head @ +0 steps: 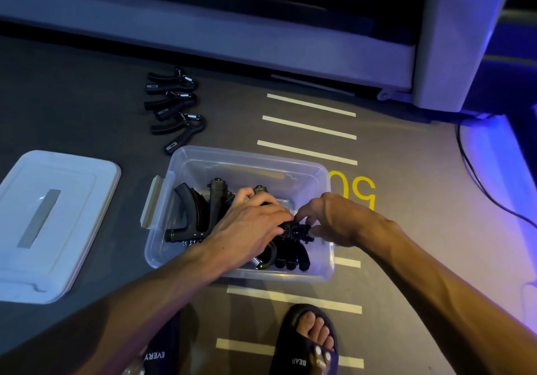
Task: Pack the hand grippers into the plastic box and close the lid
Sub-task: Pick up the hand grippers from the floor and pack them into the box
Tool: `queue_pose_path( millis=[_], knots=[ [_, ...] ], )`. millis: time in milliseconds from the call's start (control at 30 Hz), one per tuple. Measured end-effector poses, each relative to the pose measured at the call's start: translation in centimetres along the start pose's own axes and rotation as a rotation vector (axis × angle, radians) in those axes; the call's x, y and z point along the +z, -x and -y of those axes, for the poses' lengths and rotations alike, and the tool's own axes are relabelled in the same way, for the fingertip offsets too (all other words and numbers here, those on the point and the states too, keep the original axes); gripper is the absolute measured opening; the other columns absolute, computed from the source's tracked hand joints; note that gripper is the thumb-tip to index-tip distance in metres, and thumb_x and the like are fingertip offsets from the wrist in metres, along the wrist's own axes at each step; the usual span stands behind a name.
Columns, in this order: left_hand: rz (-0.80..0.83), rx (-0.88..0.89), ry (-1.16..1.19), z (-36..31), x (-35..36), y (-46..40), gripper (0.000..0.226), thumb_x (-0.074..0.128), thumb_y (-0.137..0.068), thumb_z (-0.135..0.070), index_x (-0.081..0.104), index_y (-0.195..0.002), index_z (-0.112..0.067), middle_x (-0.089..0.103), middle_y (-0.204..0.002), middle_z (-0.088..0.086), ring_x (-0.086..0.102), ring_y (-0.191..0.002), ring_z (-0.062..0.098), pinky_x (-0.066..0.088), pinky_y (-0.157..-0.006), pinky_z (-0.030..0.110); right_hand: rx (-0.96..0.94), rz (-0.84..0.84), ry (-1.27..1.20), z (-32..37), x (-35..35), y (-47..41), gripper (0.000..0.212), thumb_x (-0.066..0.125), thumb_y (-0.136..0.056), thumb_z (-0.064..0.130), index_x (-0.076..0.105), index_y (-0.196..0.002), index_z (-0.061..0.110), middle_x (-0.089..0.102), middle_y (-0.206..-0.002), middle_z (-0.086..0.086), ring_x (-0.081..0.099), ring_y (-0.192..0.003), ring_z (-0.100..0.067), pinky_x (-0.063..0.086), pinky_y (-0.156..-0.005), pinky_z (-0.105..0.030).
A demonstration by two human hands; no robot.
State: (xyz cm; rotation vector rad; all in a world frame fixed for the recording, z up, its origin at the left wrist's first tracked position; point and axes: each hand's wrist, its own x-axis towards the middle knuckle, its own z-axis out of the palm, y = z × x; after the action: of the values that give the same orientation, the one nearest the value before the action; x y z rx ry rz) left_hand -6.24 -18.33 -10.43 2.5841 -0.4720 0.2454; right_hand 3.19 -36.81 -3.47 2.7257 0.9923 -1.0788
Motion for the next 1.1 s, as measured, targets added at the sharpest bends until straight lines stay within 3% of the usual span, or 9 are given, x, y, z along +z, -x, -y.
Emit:
queue_pose_path(
  millis=[200, 400, 600, 667, 767, 1100],
  knots=[
    [0.028, -0.012, 0.003, -0.2, -0.9, 1.1, 0.027, 0.074, -0.087, -0.035, 0.073, -0.114, -0.034, 0.072, -0.106, -0.021, 0.052, -0.109, 0.006, 0.024, -0.090, 0.030, 0.048, -0.086, -0.007, -0.2, 1.2, -0.5, 0.027, 0.071, -0.080, 0.020, 0.072, -0.105, 0.029, 0.068, -0.105, -0.003, 0.065, -0.098, -0.027, 0.057, -0.078, -0.040],
    [0.036, -0.048, 0.007, -0.3, -1.3, 1.6, 0.031, 0.079, -0.085, -0.033, 0.072, -0.115, -0.033, 0.073, -0.109, -0.021, 0.054, -0.109, 0.008, 0.024, -0.089, 0.031, 0.035, -0.090, 0.011, 0.0, 1.6, -0.7, 0.029, 0.071, -0.079, 0.019, 0.072, -0.107, 0.026, 0.072, -0.098, -0.004, 0.067, -0.090, -0.026, 0.058, -0.077, -0.040],
    [0.058, -0.079, 0.008, -0.4, -1.6, 1.7, 0.034, 0.080, -0.082, -0.035, 0.071, -0.115, -0.033, 0.073, -0.109, -0.021, 0.055, -0.109, 0.010, 0.024, -0.090, 0.032, -0.007, -0.061, 0.041, -0.4, 1.8, -0.8, 0.037, 0.078, -0.077, 0.031, 0.068, -0.113, 0.029, 0.071, -0.103, 0.003, 0.064, -0.098, -0.022, 0.054, -0.081, -0.035],
    [0.076, -0.086, -0.004, -0.5, -1.7, 1.6, 0.035, 0.079, -0.083, -0.036, 0.070, -0.118, -0.034, 0.072, -0.111, -0.021, 0.054, -0.110, 0.010, 0.023, -0.090, 0.032, -0.023, -0.066, 0.129, -0.3, 2.4, -1.0, 0.045, 0.078, -0.074, 0.042, 0.063, -0.115, 0.031, 0.070, -0.107, 0.004, 0.060, -0.105, -0.022, 0.045, -0.088, -0.037],
    [0.095, -0.086, -0.015, -0.8, -1.9, 1.4, 0.034, 0.075, -0.086, -0.036, 0.069, -0.120, -0.033, 0.072, -0.114, -0.020, 0.053, -0.112, 0.012, 0.023, -0.092, 0.033, -0.019, -0.088, 0.292, -0.2, 3.6, -1.4, 0.052, 0.074, -0.070, 0.054, 0.059, -0.115, 0.032, 0.066, -0.105, 0.000, 0.052, -0.111, -0.022, 0.035, -0.087, -0.041],
    [0.171, -0.090, -0.012, -1.0, -1.3, 0.9, 0.037, 0.065, -0.091, -0.048, 0.067, -0.126, -0.035, 0.070, -0.116, -0.020, 0.042, -0.117, 0.009, 0.020, -0.092, 0.031, -0.057, -0.093, 0.276, -0.7, 2.8, -1.5, 0.036, 0.070, -0.073, 0.042, 0.063, -0.105, 0.028, 0.068, -0.101, 0.002, 0.055, -0.111, -0.020, 0.033, -0.085, -0.038]
  ],
)
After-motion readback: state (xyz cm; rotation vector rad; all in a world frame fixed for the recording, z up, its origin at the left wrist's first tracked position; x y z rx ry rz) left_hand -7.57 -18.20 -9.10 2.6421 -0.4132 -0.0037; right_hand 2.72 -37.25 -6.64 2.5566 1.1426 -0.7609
